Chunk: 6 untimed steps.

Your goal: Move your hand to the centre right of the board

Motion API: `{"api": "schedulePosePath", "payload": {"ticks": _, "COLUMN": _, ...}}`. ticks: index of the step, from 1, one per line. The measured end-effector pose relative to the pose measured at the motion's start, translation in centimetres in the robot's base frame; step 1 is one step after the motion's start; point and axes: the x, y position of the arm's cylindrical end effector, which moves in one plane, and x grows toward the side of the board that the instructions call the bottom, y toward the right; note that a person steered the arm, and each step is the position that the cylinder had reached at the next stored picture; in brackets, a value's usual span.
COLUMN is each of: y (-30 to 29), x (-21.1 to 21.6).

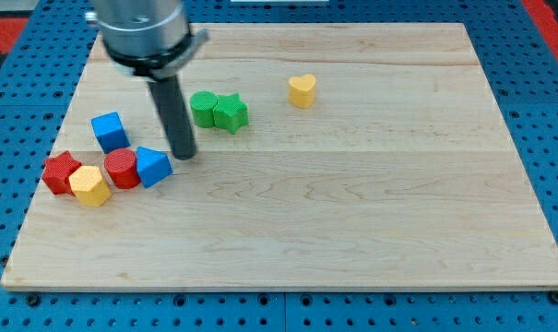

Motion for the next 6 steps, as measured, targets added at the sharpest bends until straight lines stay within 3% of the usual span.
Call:
{"api": "schedulePosePath", "payload": {"ticks": 2, "y": 7.5, "x": 0.0}}
{"api": "schedulePosePath", "payload": {"ticks": 5, "y": 29.6, "x": -0.7}}
{"api": "schedulePosePath", "payload": {"ticks": 6, "y": 34.4, "x": -3.4}}
